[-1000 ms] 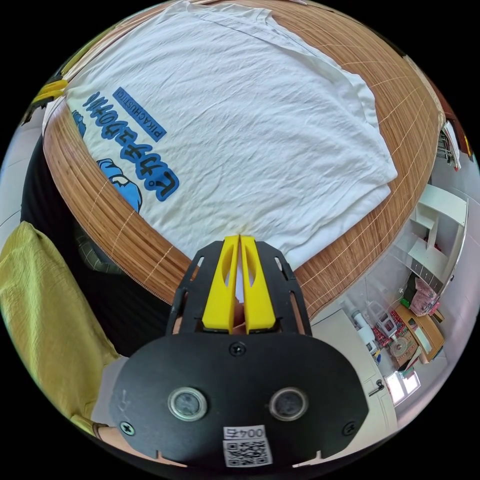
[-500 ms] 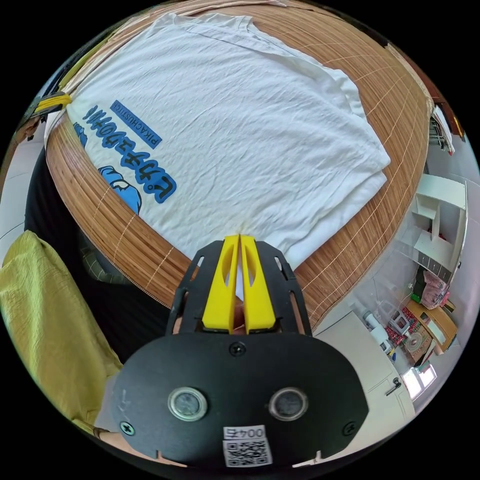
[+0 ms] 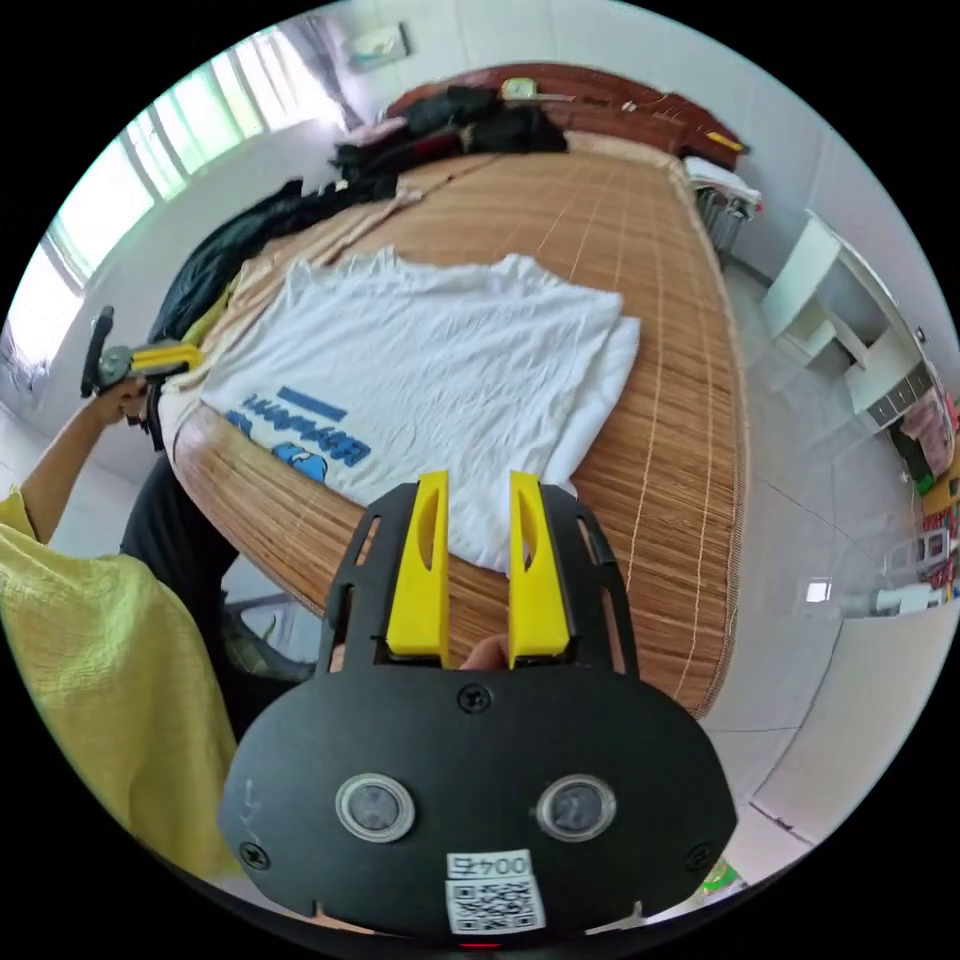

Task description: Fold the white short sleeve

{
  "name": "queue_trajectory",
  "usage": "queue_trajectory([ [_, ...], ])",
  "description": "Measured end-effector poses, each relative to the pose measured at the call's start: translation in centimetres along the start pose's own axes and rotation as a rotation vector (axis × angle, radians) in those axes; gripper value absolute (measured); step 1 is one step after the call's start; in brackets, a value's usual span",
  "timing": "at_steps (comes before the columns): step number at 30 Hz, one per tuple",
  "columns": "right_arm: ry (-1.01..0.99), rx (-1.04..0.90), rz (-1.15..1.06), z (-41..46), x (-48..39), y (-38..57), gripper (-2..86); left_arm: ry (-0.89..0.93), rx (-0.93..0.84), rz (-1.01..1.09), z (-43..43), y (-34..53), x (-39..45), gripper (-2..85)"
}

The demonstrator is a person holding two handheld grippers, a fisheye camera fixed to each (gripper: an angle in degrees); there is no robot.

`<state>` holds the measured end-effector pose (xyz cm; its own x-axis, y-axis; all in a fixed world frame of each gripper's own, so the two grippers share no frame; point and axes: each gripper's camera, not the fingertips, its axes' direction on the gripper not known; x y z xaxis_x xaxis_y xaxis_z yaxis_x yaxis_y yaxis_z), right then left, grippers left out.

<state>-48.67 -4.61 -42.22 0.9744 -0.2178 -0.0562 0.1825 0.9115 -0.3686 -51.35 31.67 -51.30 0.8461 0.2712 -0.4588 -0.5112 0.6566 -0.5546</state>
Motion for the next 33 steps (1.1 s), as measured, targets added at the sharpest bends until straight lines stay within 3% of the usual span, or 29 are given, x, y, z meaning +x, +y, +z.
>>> queue_trajectory([
  [3,0.060,-0.013,-0.030,0.5,-0.6,3.7,9.4,-0.002,-0.146,0.021,5.8,-0.3,1.6,3.0],
  [6,0.121,-0.120,-0.050,3.4,-0.2,7.4,9.7,0.043,-0.104,-0.055,6.2,0.7,0.5,3.2],
  [10,-0.001,-0.014,0.099,2.4,3.4,12.6,9.1,0.069,-0.096,-0.097,7.1,1.6,-0.2,3.3],
  [14,0.062,0.045,0.116,0.4,2.7,15.3,9.0,0.035,-0.091,-0.085,8.0,2.3,0.6,3.3],
  [17,0.118,-0.026,0.124,1.9,2.8,17.8,8.7,0.050,-0.089,-0.111,8.6,3.0,0.1,3.3],
  [26,0.140,0.121,0.174,-1.3,5.0,20.9,8.9,0.023,-0.109,-0.111,10.6,4.3,0.1,3.3],
  [30,-0.058,0.086,0.418,-0.1,11.2,21.7,10.4,0.011,-0.114,-0.101,11.3,4.9,0.1,3.3],
  [33,-0.140,0.063,0.427,1.0,12.0,21.4,12.0,0.013,-0.117,-0.109,12.0,5.6,-0.3,3.3],
])
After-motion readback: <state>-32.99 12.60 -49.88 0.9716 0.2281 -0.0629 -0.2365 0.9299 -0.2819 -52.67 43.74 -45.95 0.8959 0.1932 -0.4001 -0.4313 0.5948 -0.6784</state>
